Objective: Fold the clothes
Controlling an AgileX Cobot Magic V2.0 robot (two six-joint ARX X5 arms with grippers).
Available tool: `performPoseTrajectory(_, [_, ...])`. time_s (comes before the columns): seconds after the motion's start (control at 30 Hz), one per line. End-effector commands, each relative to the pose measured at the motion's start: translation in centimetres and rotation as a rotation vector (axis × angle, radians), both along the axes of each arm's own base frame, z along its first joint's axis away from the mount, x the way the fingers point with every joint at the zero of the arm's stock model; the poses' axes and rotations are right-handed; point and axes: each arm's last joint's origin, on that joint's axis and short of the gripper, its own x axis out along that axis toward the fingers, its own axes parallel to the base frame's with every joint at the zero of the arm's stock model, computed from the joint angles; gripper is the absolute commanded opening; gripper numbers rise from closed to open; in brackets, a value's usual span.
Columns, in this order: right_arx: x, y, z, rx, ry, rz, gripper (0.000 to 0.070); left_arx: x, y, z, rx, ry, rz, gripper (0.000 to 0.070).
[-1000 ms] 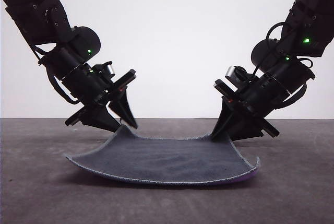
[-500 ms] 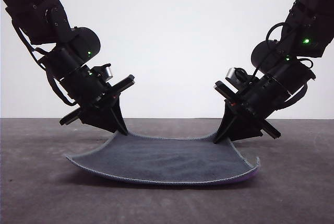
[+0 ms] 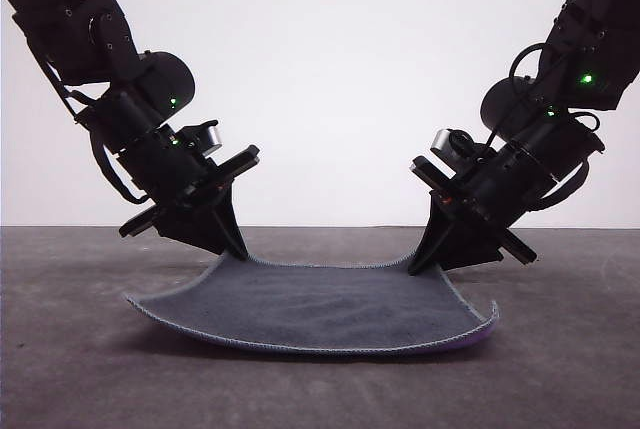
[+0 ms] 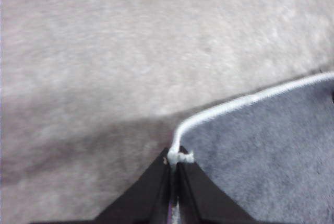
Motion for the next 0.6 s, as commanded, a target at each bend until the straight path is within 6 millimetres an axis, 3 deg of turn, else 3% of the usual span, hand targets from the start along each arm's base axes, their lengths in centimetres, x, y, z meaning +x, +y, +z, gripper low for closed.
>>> performPoseTrajectory(0.0, [0.3, 0.3, -0.8, -0.020, -0.017, 0.032, 0.0006, 0.3, -0.4, 0.1, 0.008, -0.027, -0.034, 0.0005])
performPoseTrajectory(0.27, [0.1, 0.6, -0.6, -0.102, -0.083, 0.091, 0.0006, 0.2, -0.8, 0.3, 0.045, -0.085, -0.111, 0.0005])
performPoseTrajectory(0.57, [-0.3, 0.6, 1.9, -0.141, -0.170, 0.099, 0.0006, -0.3, -0.8, 2.5, 0.049, -0.153, -0.124, 0.0005])
